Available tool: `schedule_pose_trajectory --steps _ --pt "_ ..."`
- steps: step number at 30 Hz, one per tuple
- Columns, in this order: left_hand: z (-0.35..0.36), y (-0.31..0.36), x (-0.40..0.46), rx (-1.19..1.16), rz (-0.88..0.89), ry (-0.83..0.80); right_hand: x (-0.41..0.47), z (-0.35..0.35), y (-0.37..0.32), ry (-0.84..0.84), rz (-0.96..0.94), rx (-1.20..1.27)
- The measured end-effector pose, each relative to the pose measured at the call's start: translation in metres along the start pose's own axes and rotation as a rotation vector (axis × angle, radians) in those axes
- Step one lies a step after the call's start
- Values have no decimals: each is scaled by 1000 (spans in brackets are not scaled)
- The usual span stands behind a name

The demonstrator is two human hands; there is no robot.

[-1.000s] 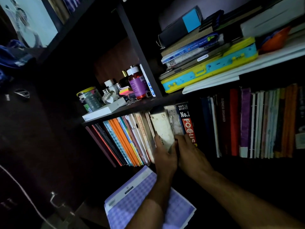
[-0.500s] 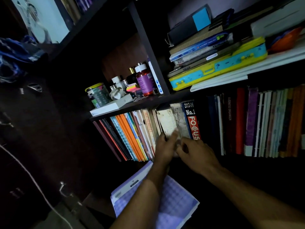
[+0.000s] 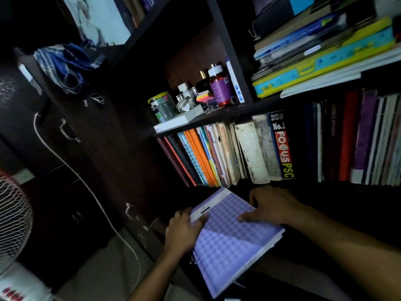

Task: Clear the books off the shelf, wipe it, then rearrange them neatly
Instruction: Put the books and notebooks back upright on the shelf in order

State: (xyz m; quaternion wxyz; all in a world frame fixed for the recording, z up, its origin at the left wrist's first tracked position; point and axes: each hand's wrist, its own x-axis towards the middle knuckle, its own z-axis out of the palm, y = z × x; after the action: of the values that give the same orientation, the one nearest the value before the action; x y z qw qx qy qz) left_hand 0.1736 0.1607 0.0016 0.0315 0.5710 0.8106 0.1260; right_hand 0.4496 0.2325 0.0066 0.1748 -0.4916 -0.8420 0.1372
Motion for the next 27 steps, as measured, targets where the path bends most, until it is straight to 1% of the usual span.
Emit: schedule_pose_trajectory --steps 2,5,9,12,14,15,17,18,19,20,21,22,23,24,25,26,27 --pt "1 10 -4 15 8 91 3 4 3 50 7 25" --pt "-3 19 1 24 -10 125 7 8 9 103 -4 34" --pt "-1 26 2 -107 -50 135 11 10 18 144 17 13" --pt "4 33 -4 -208 -32 174 11 9 21 176 33 -2" --pt "6 39 -8 -337 -18 233 9 3 22 220 20 31" --pt "6 40 -9 -444 -23 273 8 1 22 256 -6 83" --pt "3 43 -9 -730 -40 349 9 -2 24 365 -112 241" --pt "-2 45 -9 -921 -58 382 11 -2 23 424 -167 335" --pt "-8 49 -10 -1128 -82 380 12 -2 21 475 -211 423" --pt "-13 54 -12 -1335 -95 320 12 -2 19 530 -239 496" --pt "-15 60 -16 -1483 -87 190 13 -3 16 591 -250 557" --pt "-18 67 -25 -1532 -51 29 15 -3 14 654 -249 611" --pt "-19 74 -35 -1462 -2 -115 14 -5 12 705 -235 648" --pt "-16 81 -44 -1369 60 -193 14 -7 12 740 -223 666" --pt "-14 82 -48 -1307 115 -192 13 -9 11 755 -229 669" --pt "-12 80 -49 -1292 147 -130 14 -9 12 748 -241 661" --pt "-12 77 -47 -1281 182 -27 14 -7 13 705 -252 633"
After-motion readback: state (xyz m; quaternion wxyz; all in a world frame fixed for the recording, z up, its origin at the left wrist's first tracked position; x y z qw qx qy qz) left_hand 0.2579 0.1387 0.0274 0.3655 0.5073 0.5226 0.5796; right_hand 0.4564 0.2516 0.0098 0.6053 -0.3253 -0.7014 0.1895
